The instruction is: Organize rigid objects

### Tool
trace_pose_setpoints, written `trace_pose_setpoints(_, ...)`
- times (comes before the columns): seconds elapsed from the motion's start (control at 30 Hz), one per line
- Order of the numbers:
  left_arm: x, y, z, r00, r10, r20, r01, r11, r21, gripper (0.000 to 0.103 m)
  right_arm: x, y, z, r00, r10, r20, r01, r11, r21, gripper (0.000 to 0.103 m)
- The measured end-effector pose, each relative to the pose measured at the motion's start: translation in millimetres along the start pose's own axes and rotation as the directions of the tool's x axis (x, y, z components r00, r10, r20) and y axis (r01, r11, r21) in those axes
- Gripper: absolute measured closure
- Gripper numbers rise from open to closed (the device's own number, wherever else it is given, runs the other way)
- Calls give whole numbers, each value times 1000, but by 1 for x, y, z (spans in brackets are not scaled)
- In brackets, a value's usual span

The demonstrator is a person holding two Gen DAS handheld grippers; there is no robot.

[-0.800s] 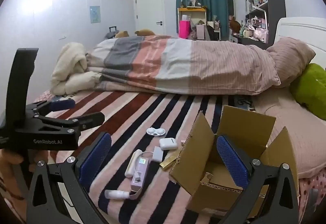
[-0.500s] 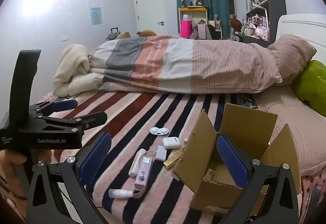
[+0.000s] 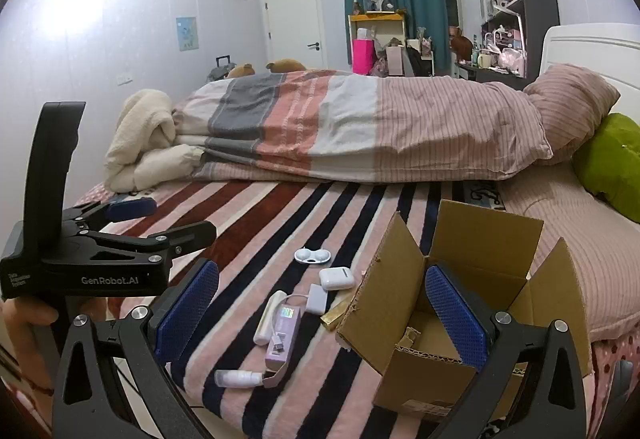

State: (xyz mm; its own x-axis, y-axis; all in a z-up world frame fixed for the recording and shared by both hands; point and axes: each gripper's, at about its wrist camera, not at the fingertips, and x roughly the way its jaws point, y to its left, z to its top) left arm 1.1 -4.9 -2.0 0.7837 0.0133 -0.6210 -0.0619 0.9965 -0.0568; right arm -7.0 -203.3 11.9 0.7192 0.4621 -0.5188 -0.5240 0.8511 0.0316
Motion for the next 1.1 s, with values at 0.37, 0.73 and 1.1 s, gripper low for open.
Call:
trace_pose_setpoints(0.37,2,1,-2,1000,8,4,-8,1000,-1,0,2,-3,0,1000,1,-4,-1,1000,15,0)
trace_pose_setpoints(0.73,1,3,-2,1000,8,4,-8,1000,-6,0,3,-3,-1,1000,1,-8,-1,1000,16,0)
trace_pose_setpoints(1.1,1,5,-2,1000,9,4,-9,1000,-8,0,8,0,-2,1000,5,-19,-5,1000,17,0)
